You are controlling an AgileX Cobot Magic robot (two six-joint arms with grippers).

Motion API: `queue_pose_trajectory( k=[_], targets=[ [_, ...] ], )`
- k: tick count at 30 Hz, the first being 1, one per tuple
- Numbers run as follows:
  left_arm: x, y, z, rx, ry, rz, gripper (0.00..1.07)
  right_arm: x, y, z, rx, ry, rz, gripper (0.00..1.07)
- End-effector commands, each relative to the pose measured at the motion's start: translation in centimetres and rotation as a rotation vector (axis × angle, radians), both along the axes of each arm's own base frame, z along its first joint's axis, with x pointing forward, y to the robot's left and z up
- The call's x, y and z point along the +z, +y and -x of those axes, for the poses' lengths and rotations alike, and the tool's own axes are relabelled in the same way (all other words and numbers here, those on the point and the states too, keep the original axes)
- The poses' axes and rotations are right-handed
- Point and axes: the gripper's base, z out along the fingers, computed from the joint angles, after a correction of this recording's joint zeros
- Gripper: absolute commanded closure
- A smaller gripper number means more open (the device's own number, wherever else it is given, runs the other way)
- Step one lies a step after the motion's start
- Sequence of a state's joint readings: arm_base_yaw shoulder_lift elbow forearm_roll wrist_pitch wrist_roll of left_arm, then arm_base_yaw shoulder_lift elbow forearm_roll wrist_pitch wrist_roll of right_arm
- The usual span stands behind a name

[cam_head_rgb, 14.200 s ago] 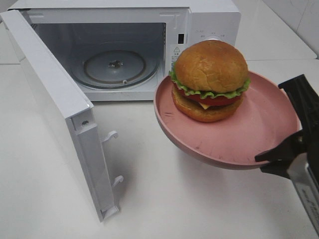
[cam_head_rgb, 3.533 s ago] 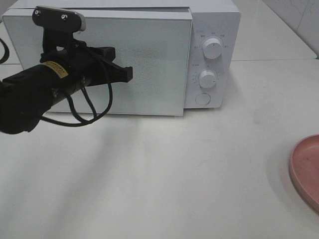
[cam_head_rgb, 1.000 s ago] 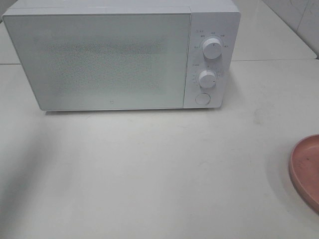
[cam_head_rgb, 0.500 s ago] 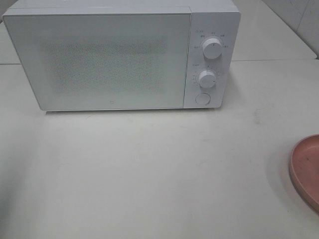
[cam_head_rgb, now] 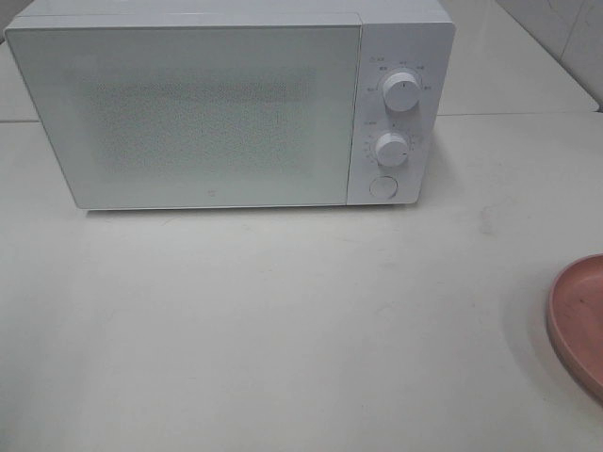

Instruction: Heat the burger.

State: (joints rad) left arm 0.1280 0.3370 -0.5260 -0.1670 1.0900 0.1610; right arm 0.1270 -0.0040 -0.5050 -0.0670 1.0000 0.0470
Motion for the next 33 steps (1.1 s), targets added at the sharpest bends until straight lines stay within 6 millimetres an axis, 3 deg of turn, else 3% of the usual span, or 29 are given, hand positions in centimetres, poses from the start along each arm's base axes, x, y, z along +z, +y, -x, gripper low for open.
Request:
queue_pose_trajectory(
  k=[1, 10, 20, 33],
  targets=[
    [0.0, 0.0, 0.3, 0.013, -0.032, -0.002, 0.08, -0.1, 0.0, 0.4, 0.002, -0.03, 0.001, 0.32],
    [0.1, -0.1, 0.8, -0.002, -0.067, -0.007, 0.08, -0.1, 0.0, 0.4, 0.002, -0.03, 0.001, 0.32],
    [0.5, -0.7, 5.5, -0.005, -0.361, -0.034, 0.08, -0.1, 0.0, 0.4, 0.002, -0.03, 0.001, 0.32],
    [0.5, -0.8, 5.6, -0.012, -0.372, -0.027, 0.08, -0.1, 0.0, 0.3, 0.002, -0.025, 0.002, 0.32]
  ],
)
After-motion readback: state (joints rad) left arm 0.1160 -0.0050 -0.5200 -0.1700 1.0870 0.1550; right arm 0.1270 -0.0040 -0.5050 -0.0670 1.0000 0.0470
